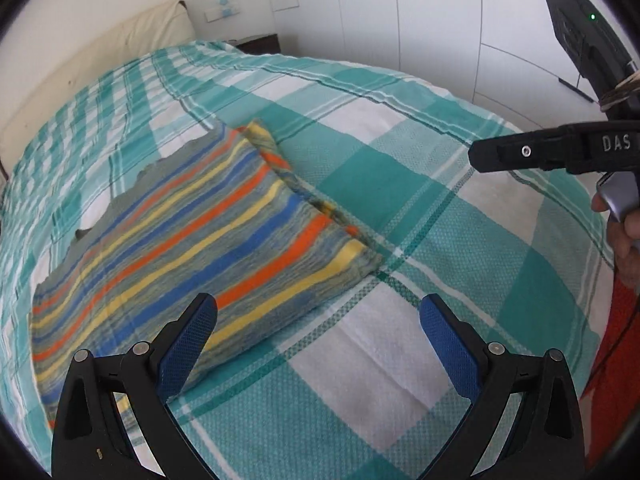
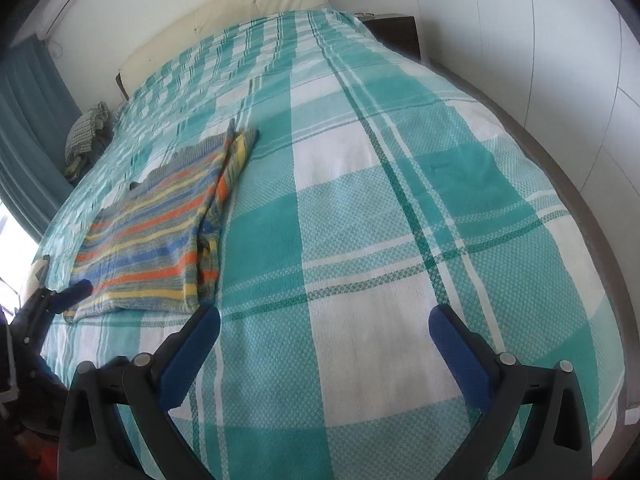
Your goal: Fold small clothes
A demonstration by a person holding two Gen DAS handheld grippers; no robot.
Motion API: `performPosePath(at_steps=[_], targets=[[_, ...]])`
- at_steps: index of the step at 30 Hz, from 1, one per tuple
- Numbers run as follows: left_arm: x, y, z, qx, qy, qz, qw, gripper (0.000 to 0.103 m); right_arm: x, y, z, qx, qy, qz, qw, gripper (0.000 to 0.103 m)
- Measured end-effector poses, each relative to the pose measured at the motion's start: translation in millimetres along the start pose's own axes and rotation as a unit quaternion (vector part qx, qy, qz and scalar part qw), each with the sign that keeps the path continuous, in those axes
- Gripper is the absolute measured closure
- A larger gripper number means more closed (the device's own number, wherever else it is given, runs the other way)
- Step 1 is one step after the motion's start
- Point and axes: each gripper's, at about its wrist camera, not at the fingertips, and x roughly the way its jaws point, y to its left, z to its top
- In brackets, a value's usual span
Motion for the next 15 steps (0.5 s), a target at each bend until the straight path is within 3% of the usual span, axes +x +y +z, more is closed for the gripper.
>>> performPosePath(at_steps=[2,3,4,6,7,11,13,14,15], targets=[[27.5,-8.9,9.5,0.007,0.02,0.006,0.9998,0.004,1.3,-2.7,25.3,0.004,0.014,0.024,1.0,0.006],[37.4,-13.1,9.3,0.008,0.028,0.011,0.9995,0.01,5.6,-4.0,38.9,0.003,0.024,0.043,0.999,0.01],[41.4,-11.4,9.3,-0.004,0.024,-0.001,0.9997,0.022,12.5,-1.7,53.9,0.0,0.035,0.065,0.997,0.017],[36.6,-5.2,9.6,-0.037,0.005,-0.002,0.9993,0.063,36.7,8.5,83.5,-0.004,0.06,0.11,0.992,0.019],[34.9,-2.4,10.6,-0.049,0.004,0.003,0.9988,0.09,53.4,14.9,97.0,-0.004,0.078,0.132,0.988,0.019],[27.8,11.7,6.5,-0.099,-0.008,-0.026,0.9947,0.094,141.4,47.0,131.7,0.006,0.162,0.175,0.971,0.023],[22.7,18.5,4.3,-0.116,-0.016,-0.036,0.9925,0.094,176.2,60.1,142.8,0.019,0.169,0.165,0.971,0.023],[16.9,23.2,2.3,-0.127,-0.023,-0.042,0.9907,0.094,186.2,67.7,149.7,0.023,0.163,0.169,0.972,0.029],[9.0,29.6,-1.4,-0.143,-0.032,-0.047,0.9881,0.095,192.6,75.3,156.7,0.026,0.155,0.177,0.972,0.044]])
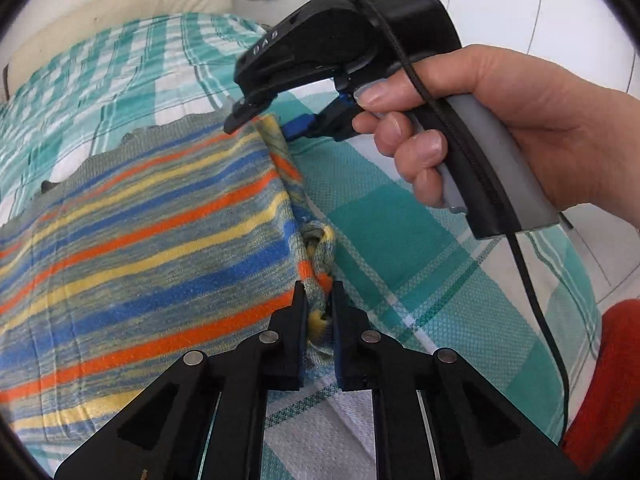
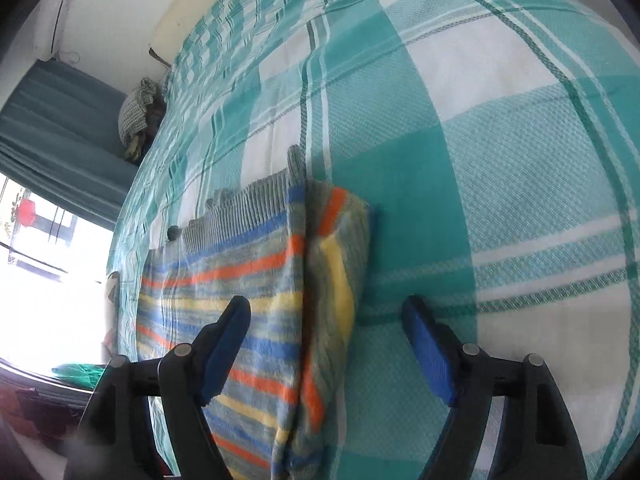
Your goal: Fold small clothes
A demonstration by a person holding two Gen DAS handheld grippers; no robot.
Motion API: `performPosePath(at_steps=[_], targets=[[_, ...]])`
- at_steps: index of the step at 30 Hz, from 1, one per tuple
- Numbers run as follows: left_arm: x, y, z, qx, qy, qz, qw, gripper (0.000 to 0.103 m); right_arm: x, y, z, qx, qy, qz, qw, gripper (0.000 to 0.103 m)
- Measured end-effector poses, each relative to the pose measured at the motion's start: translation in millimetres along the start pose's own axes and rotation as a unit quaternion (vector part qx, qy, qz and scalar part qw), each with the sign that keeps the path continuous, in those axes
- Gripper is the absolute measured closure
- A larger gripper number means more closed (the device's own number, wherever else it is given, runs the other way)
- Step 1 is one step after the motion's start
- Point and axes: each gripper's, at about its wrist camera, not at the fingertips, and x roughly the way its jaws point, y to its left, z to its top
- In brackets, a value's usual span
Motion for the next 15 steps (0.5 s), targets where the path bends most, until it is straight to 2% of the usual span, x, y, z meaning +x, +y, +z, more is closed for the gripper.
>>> performPosePath(at_steps=[1,3,5,9,12,15], targets=[[-10.8,8.8,-1.4,-0.019,-0.01,-0.004,0.9998,0.095,6.1,7.9,6.6,0.005,-0.001,0.007,1.0,0.097],[-35.4,33.3,-4.0,-0.068,-0.03,-0.012,0.9972,0.095,7.7,28.0,13.7,-0.003,-0.009,-0.009,1.0,0.095],[-66.0,66.0,-8.9,-0.121,-0.051,-0.017,0.9912,0.095,3.9,68.2,12.7,-0.055,-0.017,-0.016,0.998,0.095],[-119.5,132.6,-29.5,-0.198,-0.078,-0.005,0.9771,0.095,4.7,162.7,-0.4,-0.142,-0.026,0.015,0.989,0.095],[-143.2,178.0,-54.4,-0.242,-0.075,0.022,0.9671,0.095,34.5,228.0,-11.8,-0.179,-0.004,0.04,0.983,0.095],[-152.3,216.9,-77.4,-0.283,-0.068,0.052,0.9553,0.095,82.2,280.9,-29.1,-0.215,0.025,0.039,0.976,0.095]])
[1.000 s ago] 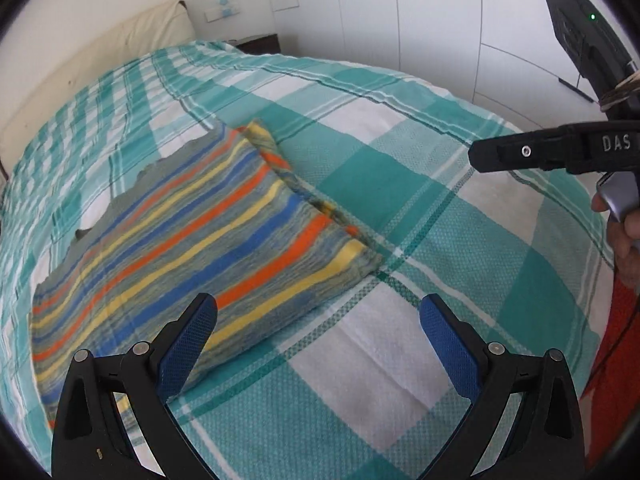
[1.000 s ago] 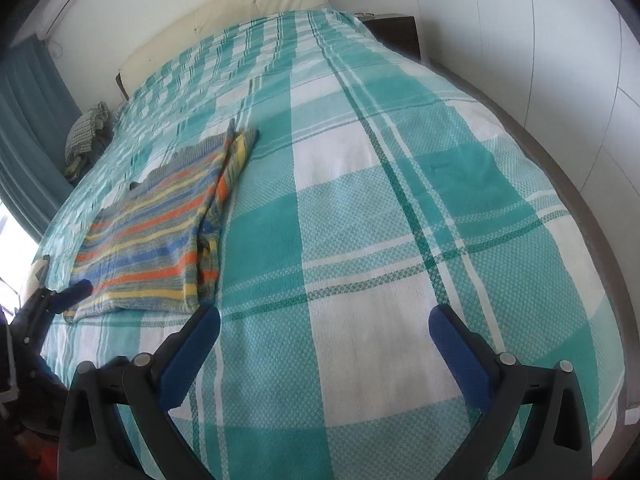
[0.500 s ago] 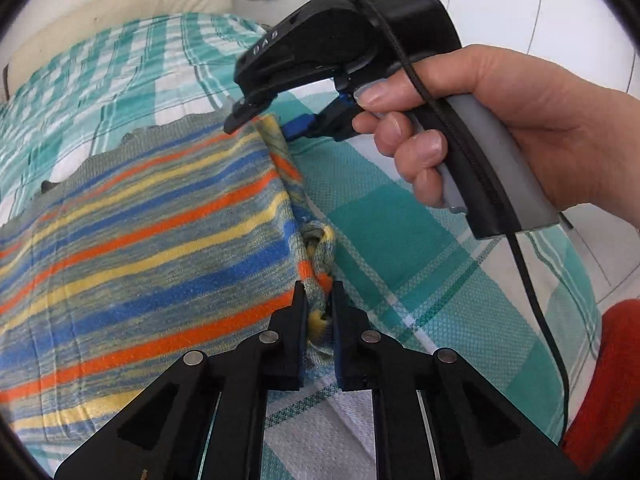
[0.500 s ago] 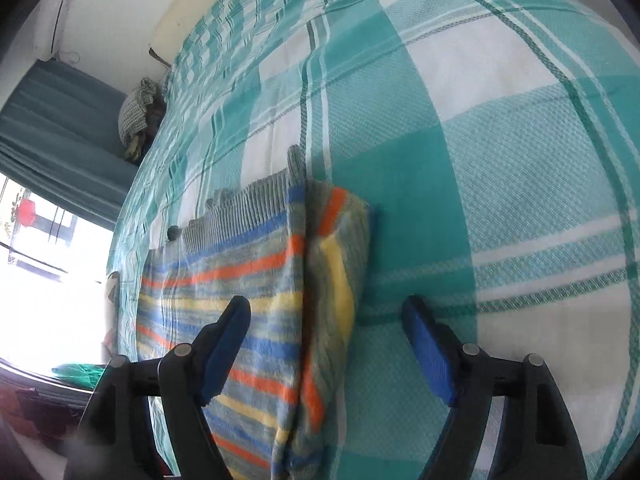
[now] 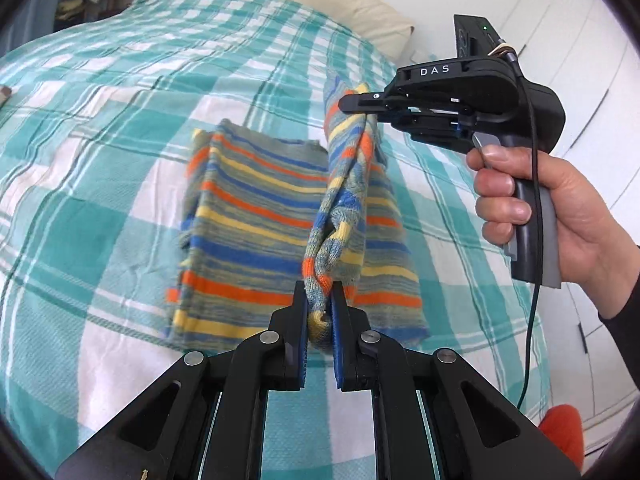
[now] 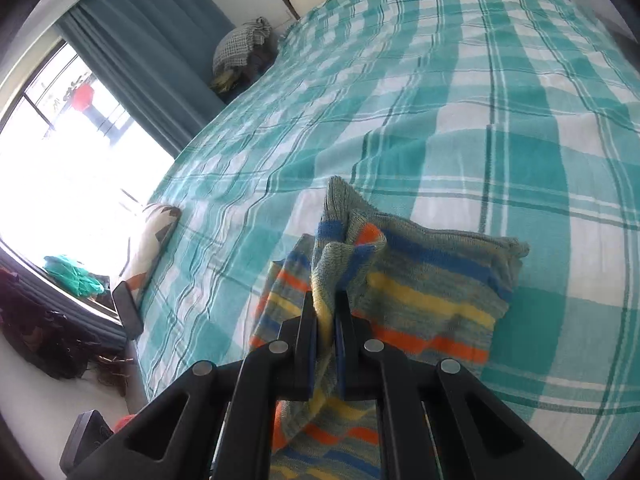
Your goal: Fold small clothes
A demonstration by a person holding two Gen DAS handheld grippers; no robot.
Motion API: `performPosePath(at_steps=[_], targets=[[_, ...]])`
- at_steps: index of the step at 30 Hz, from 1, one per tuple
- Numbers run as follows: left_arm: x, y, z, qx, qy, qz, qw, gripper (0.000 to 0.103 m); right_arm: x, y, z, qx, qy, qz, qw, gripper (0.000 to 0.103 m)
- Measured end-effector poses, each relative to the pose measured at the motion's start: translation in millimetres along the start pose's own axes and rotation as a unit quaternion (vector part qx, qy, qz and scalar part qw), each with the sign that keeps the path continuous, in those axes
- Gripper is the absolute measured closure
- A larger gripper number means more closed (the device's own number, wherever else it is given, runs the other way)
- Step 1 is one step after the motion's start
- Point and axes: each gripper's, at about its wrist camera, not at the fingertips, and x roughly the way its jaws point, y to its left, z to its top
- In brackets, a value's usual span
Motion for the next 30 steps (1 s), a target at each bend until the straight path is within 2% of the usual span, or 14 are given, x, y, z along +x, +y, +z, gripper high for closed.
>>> performPosePath(at_steps=[4,6,7,8,9,11,14,18,21,23,25,27,28,30], targets=[[8.6,45.8,-7.4,-0.048,0.011,0.023,0.9985,0.094,69.6,39.5,-2.5,-0.023,0.034,-0.012,0.999,0.095],[15.0,58.5,-15.0,-0.055,0.031,0.047,0.9969,0.088,102.1,45.8,-7.0,-0.003,0.059,0.017,0.998,0.088],[12.6,62.0,-18.3,-0.062,0.032,0.052,0.9962,0.083,116.3,44.5,-9.1,0.018,0.075,0.046,0.996,0.078],[7.6,63.4,-20.2,-0.068,0.029,0.056,0.9957,0.072,124.4,42.4,-12.8,0.041,0.082,0.069,0.993,0.062],[-1.3,64.6,-20.4,-0.072,0.021,0.057,0.9955,0.065,124.2,40.4,-16.4,0.062,0.074,0.085,0.992,0.056],[-19.6,64.6,-16.7,-0.063,-0.007,0.064,0.9959,0.043,109.4,36.1,-21.7,0.076,0.043,0.11,0.99,0.053],[-34.4,59.4,-7.7,-0.028,-0.041,0.084,0.9953,0.034,66.9,26.1,-26.7,0.055,0.011,0.071,0.996,0.053],[-19.7,57.4,10.3,-0.024,-0.032,0.054,0.9977,0.031,-3.6,9.0,-56.5,0.002,-0.017,-0.033,0.999,0.053],[9.7,52.3,18.1,-0.011,-0.002,0.077,0.997,0.036,-31.9,11.4,-99.3,-0.05,-0.018,-0.065,0.996,0.053],[32.7,61.9,19.4,-0.027,0.032,0.096,0.9945,0.078,-29.0,12.8,-128.4,-0.066,0.007,-0.039,0.997,0.06],[44.6,76.5,20.6,-0.055,0.057,0.09,0.9928,0.078,-7.4,16.1,-158.0,-0.075,0.044,-0.016,0.996,0.066],[36.8,78.2,24.0,-0.056,0.065,0.087,0.9925,0.077,28.3,14.8,-186.1,-0.082,0.106,-0.051,0.99,0.072],[27.4,75.2,27.2,-0.041,0.06,0.091,0.9932,0.074,30.3,17.9,-190.8,-0.084,0.091,-0.057,0.991,0.072],[5.9,69.1,35.5,-0.012,0.035,0.092,0.9951,0.056,17.0,22.3,-183.0,-0.08,0.08,-0.048,0.992,0.073]])
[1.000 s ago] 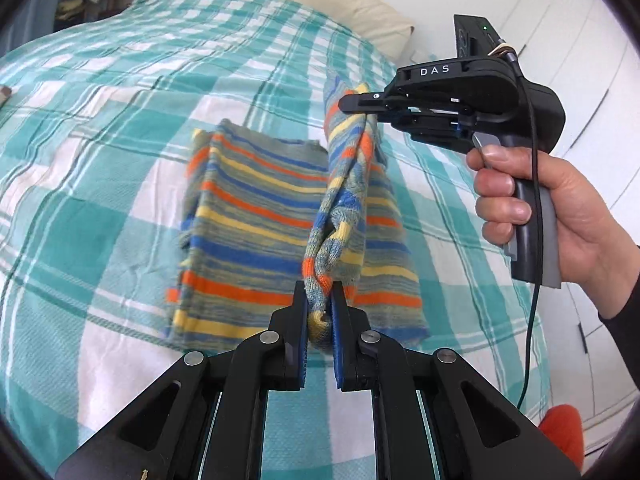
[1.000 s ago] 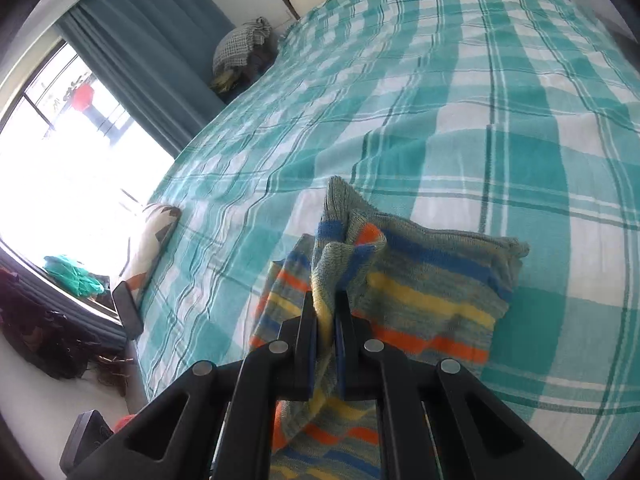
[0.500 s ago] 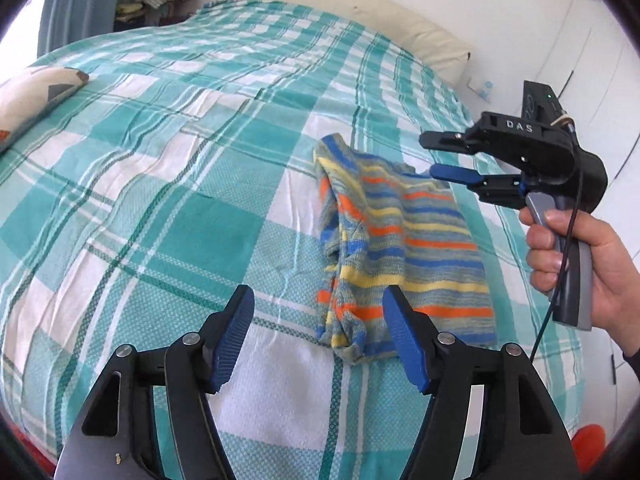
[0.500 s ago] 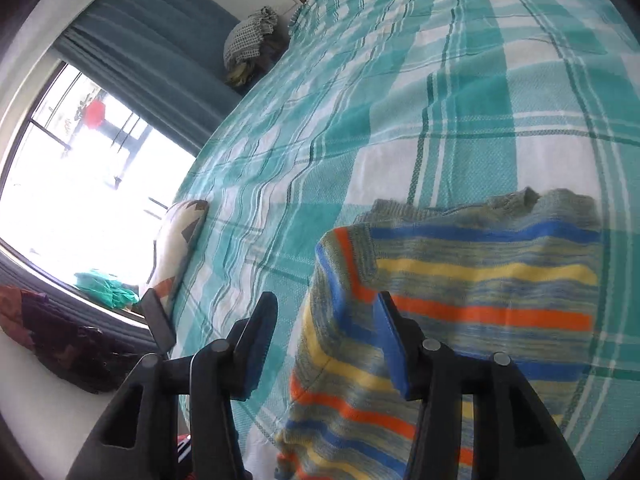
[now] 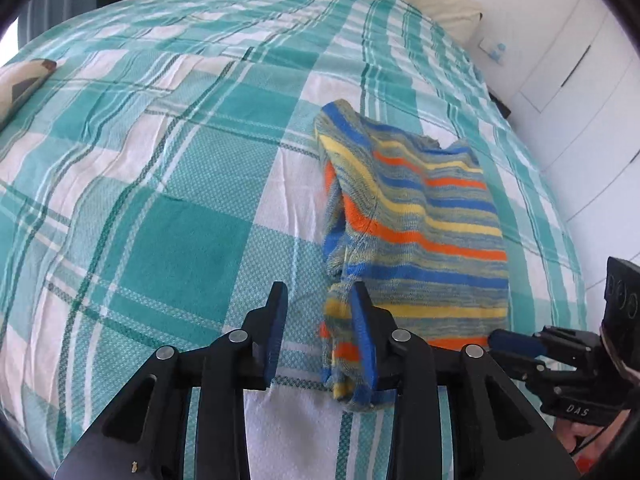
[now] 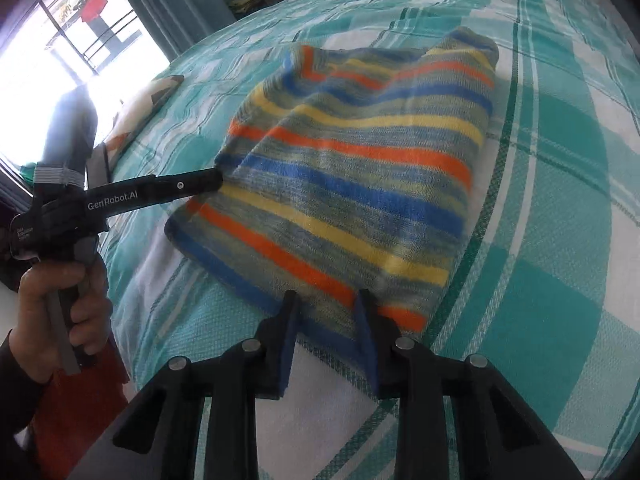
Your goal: Fold small clothes
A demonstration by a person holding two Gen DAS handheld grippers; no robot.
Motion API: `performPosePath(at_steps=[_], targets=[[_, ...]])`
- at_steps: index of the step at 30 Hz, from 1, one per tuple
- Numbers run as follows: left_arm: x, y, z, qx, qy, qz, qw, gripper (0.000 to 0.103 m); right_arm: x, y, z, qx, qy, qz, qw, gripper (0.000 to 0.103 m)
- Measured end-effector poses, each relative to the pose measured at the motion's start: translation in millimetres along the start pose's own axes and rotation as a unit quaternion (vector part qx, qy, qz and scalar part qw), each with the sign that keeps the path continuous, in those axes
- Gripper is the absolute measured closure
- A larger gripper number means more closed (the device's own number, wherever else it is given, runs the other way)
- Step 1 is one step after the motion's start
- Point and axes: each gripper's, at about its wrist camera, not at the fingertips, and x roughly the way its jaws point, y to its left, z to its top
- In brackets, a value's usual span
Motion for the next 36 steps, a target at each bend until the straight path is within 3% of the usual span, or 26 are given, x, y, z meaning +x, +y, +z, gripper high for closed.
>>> performPosePath(at_steps=[1,2,4,7,8,10,11,12,16,19,21,23,24,25,28,31,34,36], targets=[[-8.8,-1.8,5.8,0.008,-0.013,-0.007,0.9999,0.038,-11.5,-1.9,6.3,0.008,-0.014,0.008,1.0,0.073],[-13.1,-4.4,13.4,0.013,-0.021,-0.02,0.9995,0.028,-23.6,-4.3,13.7,0.011,-0.032,0.012,0.999,0.073],[-7.9,-13.2,33.5,0.028,-0.022,-0.043,0.9984,0.024,-43.8,-11.0,35.9,0.01,-0.067,-0.004,0.998,0.073],[34.1,-23.1,61.3,0.048,0.007,-0.01,0.9988,0.025,-45.1,-27.8,72.3,0.027,-0.093,-0.027,0.995,0.073],[52.4,-20.3,66.7,0.044,0.022,0.011,0.9987,0.032,-37.2,-34.0,83.8,0.038,-0.091,-0.031,0.995,0.073],[89.2,-4.9,70.5,0.025,0.058,0.039,0.9973,0.037,-6.7,-50.1,94.0,0.073,-0.056,-0.031,0.995,0.072],[97.7,2.6,69.4,0.015,0.063,0.029,0.9975,0.036,12.5,-59.4,95.5,0.098,-0.025,-0.03,0.994,0.071],[96.2,6.4,66.7,0.012,0.056,0.019,0.9982,0.036,25.7,-65.5,94.1,0.118,-0.009,-0.03,0.993,0.071],[49.4,3.9,50.9,0.026,0.025,0.012,0.9993,0.036,1.8,-52.3,89.0,0.115,-0.054,-0.035,0.991,0.071],[12.3,2.3,21.2,0.035,0.011,-0.015,0.9992,0.022,-32.8,-28.0,67.1,0.081,-0.087,-0.033,0.992,0.066],[12.8,0.6,-3.0,0.057,0.032,0.005,0.9978,0.02,-36.7,-14.3,44.3,0.061,-0.08,-0.034,0.994,0.061],[29.2,4.3,-25.3,0.079,0.074,0.03,0.9936,0.02,-16.2,-8.6,19.1,0.052,-0.032,-0.036,0.997,0.053],[27.4,8.2,-31.9,0.084,0.073,0.027,0.9934,0.019,-3.6,-9.2,4.4,0.049,-0.002,-0.047,0.998,0.052],[18.7,11.9,-33.3,0.082,0.063,0.021,0.9944,0.019,-1.5,-7.8,-7.2,0.043,-0.001,-0.058,0.997,0.052],[-9.6,22.1,-19.9,0.052,0.032,0.007,0.9981,0.018,-29.0,-7.9,-21.1,0.052,-0.032,-0.04,0.997,0.033],[-20.7,21.2,8.1,0.043,-0.009,-0.034,0.9985,0.005,-64.4,-25.5,-15.4,0.078,-0.097,-0.022,0.992,0.017],[10.5,13.2,38.2,0.036,0.007,-0.084,0.9958,0.004,-69.5,-52.1,11.2,0.106,-0.12,-0.022,0.987,0.015],[43.8,11.6,52.2,0.017,0.032,-0.096,0.9947,0.005,-54.5,-77.3,32.4,0.151,-0.116,0.011,0.982,0.015]])
